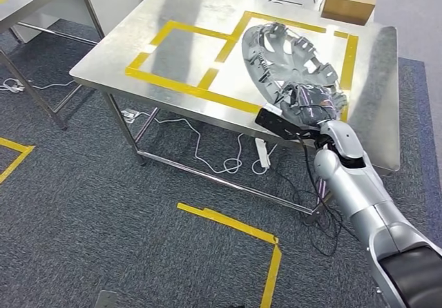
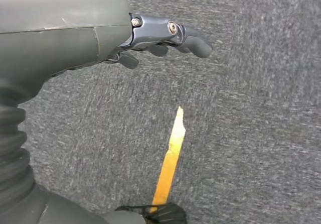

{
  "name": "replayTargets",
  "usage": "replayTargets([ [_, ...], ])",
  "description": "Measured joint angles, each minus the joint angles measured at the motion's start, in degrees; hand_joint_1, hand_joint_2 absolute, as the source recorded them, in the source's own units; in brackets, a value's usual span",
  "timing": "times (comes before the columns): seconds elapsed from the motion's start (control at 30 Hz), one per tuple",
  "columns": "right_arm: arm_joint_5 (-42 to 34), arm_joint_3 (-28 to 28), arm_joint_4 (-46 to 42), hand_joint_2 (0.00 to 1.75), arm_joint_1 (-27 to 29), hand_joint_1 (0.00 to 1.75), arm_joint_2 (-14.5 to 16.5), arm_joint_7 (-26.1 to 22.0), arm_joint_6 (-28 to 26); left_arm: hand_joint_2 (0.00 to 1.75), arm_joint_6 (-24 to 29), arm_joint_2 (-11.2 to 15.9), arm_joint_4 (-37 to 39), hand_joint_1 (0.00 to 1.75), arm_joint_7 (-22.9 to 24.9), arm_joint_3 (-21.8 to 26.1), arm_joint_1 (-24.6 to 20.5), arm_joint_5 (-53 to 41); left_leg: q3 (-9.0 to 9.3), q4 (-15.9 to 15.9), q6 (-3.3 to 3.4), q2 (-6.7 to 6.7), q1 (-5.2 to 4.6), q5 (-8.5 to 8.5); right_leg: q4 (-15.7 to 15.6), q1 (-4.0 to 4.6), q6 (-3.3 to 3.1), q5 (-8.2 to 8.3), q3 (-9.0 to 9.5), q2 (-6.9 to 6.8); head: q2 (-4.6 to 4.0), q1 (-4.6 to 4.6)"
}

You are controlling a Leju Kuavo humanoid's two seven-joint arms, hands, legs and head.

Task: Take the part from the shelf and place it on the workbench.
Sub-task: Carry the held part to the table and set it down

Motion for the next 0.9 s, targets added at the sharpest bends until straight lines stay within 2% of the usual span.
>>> replayTargets([
  [0.03,0.0,0.0,0.0,1.75,0.0,1.75,0.0,0.0,0.0,1.75,0.0,0.0,0.0,0.0,0.0,0.0,0.0,0.0,0.23,0.2,-0.26,-0.03,-0.06,-0.36,-3.3,0.07,-0.06,1.48,1.58,-0.04,0.01,-0.04],
  [0.07,0.0,0.0,0.0,1.75,0.0,1.75,0.0,0.0,0.0,1.75,0.0,0.0,0.0,0.0,0.0,0.0,-0.1,0.0,0.26,0.4,-0.48,-0.03,-0.14,-0.6,-5.5,0.16,-0.28,1.85,2.72,-0.07,0.01,-0.08],
  [0.17,0.1,0.0,0.0,1.75,0.1,1.75,0.0,-0.1,0.0,1.75,0.0,0.0,0.0,0.0,0.0,0.0,-0.1,0.0,0.09,0.6,-1.11,0.03,-0.24,-0.97,-6.9,0.32,-1.33,0.81,3.83,0.0,0.02,-0.19],
  [0.23,0.0,0.0,0.0,1.75,0.1,1.75,0.0,0.0,0.0,1.75,0.0,0.1,0.0,0.0,0.0,0.0,-0.1,0.0,-0.37,2.2,-1.87,0.16,-0.16,-1.94,-7.1,0.1,-2.01,0.53,4.44,-0.06,0.01,-0.3],
  [0.27,0.0,0.0,-0.1,1.75,0.0,1.75,0.0,0.0,0.0,1.75,0.0,0.1,0.0,0.0,0.0,0.0,-0.1,0.0,-1.47,4.6,-2.28,0.23,-0.05,-3.07,-7.2,-0.03,-2.35,0.36,4.82,-0.12,0.01,-0.36],
  [0.33,0.0,0.0,-0.1,1.75,0.1,1.75,0.0,0.0,0.0,1.75,0.0,0.1,0.0,0.0,0.0,0.0,-0.1,0.0,-5.51,12.2,-2.83,0.33,0.2,-5.93,-7.2,-0.04,-2.79,-0.04,5.26,-0.16,0.02,-0.48],
  [0.37,0.0,0.0,-0.1,1.75,0.1,1.75,0.0,0.0,0.0,1.75,0.0,0.1,0.0,0.0,0.0,0.0,0.0,0.0,-7.62,15.7,-2.97,0.34,0.3,-6.84,-7.2,-0.04,-2.86,-0.24,5.47,-0.1,0.02,-0.48],
  [0.4,0.0,0.0,-0.1,1.75,0.2,1.75,0.0,0.0,0.0,1.75,0.0,0.1,0.0,0.0,0.0,0.0,0.0,0.0,-8.99,17.5,-3.0,0.34,0.34,-6.69,-7.2,-0.03,-2.87,-0.47,5.75,-0.02,0.02,-0.48],
  [0.43,0.0,0.0,-0.1,1.75,0.2,1.75,0.0,0.0,0.0,1.75,0.0,0.1,0.0,0.0,0.0,0.0,0.0,0.0,-9.31,17.0,-2.91,0.34,0.35,-5.26,-7.2,-0.03,-2.83,-0.74,6.12,0.06,0.02,-0.48],
  [0.47,0.0,0.0,-0.1,1.75,0.2,1.75,0.0,0.0,0.0,1.75,0.0,0.1,0.0,0.0,0.0,0.0,0.0,0.0,-8.54,14.3,-2.7,0.34,0.32,-2.78,-7.2,-0.03,-2.76,-1.06,6.58,0.14,0.01,-0.47],
  [0.5,0.0,0.0,-0.1,1.75,0.2,1.75,0.0,0.0,0.0,1.75,0.0,0.1,0.0,0.0,0.0,0.0,0.0,0.0,-7.11,10.2,-2.35,0.34,0.22,0.01,-7.2,-0.03,-2.63,-1.43,7.07,0.18,0.01,-0.47],
  [0.53,0.0,0.1,-0.1,1.75,0.2,1.75,0.0,0.0,0.0,1.75,0.0,0.2,0.0,0.0,0.0,0.0,0.0,0.0,-5.66,6.5,-1.93,0.36,0.02,2.05,-7.3,0.02,-2.42,-1.75,7.38,0.21,0.01,-0.47],
  [0.57,0.0,0.1,-0.1,1.75,0.3,1.75,0.0,0.0,0.0,1.75,0.0,0.2,0.0,0.0,0.0,0.0,0.0,0.0,-4.5,3.6,-1.52,0.37,-0.17,3.17,-7.3,0.05,-2.16,-1.99,7.55,0.24,0.01,-0.47],
  [0.6,0.0,0.1,0.0,1.75,0.3,1.75,0.0,0.0,0.0,1.75,0.0,0.2,0.0,0.0,0.0,0.0,0.0,0.0,-3.88,2.1,-1.16,0.38,-0.37,3.21,-7.3,0.08,-1.86,-2.15,7.54,0.25,0.01,-0.47],
  [0.7,0.1,0.0,0.1,1.75,0.3,1.75,-0.1,0.1,0.7,1.75,0.0,0.3,0.0,0.0,0.0,0.0,0.0,-0.1,-3.22,0.8,-0.55,0.38,-0.36,2.04,-7.5,0.11,-0.95,-2.59,7.34,0.15,0.0,-0.41],
  [0.77,0.0,0.0,1.3,1.75,0.3,1.75,-0.3,-0.5,1.1,1.75,0.0,0.2,0.0,0.0,0.1,-0.1,-0.1,-0.4,-2.35,-0.2,-0.23,0.36,-0.06,1.98,-5.3,0.15,-0.69,-4.03,6.27,0.15,0.01,-0.31],
  [0.8,0.0,0.0,2.3,1.75,0.4,1.75,-0.4,-1.1,0.9,1.75,0.0,0.2,0.0,0.0,0.2,-0.2,-0.2,-0.6,-1.94,-0.6,-0.02,0.31,0.02,1.93,-2.4,0.13,-0.69,-5.26,4.76,0.19,0.01,-0.22],
  [0.87,0.0,0.1,4.6,1.75,1.0,1.75,-0.6,-2.1,0.1,1.75,-0.1,0.0,0.0,0.0,0.4,-0.4,-0.2,-0.7,-1.57,-0.6,0.32,0.1,-0.01,1.64,5.2,0.14,-0.59,-7.56,0.21,0.27,0.01,-0.15],
  [0.9,0.0,0.1,5.4,1.75,1.3,1.75,-0.7,-2.3,-0.2,1.75,-0.2,0.0,0.0,0.0,0.6,-0.5,-0.2,-0.7,-1.41,-0.5,0.4,0.0,-0.03,1.4,7.8,0.13,-0.46,-7.73,-1.77,0.28,0.0,-0.14],
])
